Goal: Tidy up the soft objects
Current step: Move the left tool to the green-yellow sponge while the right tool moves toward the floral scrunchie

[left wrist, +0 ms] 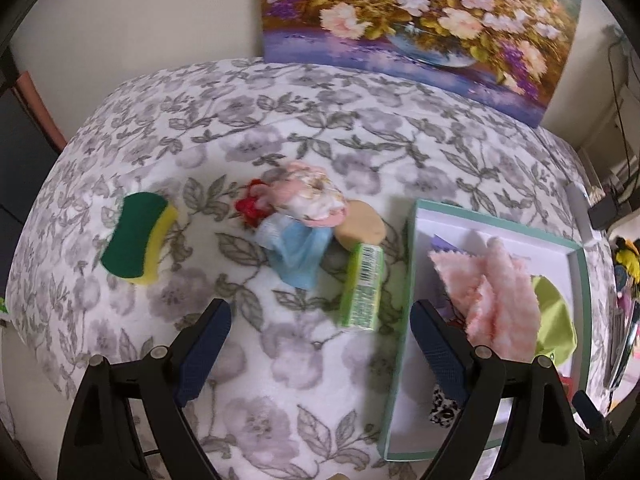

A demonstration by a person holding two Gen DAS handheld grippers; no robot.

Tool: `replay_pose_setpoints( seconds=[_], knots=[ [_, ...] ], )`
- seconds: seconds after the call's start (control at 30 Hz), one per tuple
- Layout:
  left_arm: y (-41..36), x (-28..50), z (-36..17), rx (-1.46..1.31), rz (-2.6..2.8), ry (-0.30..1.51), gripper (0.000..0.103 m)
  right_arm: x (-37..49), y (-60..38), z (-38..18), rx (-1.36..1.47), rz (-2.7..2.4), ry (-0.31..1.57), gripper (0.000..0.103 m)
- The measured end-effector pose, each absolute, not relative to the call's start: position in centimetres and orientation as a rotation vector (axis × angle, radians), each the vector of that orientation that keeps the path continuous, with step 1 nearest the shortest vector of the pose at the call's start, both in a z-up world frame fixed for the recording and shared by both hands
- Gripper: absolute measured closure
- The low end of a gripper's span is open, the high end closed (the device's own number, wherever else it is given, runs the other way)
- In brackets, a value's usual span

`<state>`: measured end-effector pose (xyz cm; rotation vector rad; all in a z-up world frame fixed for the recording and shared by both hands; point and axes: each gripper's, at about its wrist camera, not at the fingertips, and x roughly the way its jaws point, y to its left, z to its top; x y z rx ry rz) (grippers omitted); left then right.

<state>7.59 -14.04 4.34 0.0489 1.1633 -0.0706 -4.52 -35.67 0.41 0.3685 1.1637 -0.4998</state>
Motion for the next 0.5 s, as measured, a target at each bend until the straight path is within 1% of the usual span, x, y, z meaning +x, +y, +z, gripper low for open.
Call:
replay_pose_setpoints(
  seconds=[0.17,0.5],
  knots=[
    [-11.9,8.2,5.0,0.049,0.012,1.156,0.012,-4.2,-34.5,1.3,0.370,-0.476,1.139,0.000],
    [-4.6,9.8,5.1,-0.034,0.185,1.171,0.012,-2.2,-28.6,2.2,0.336,-0.336,1.137,0.000]
  ],
)
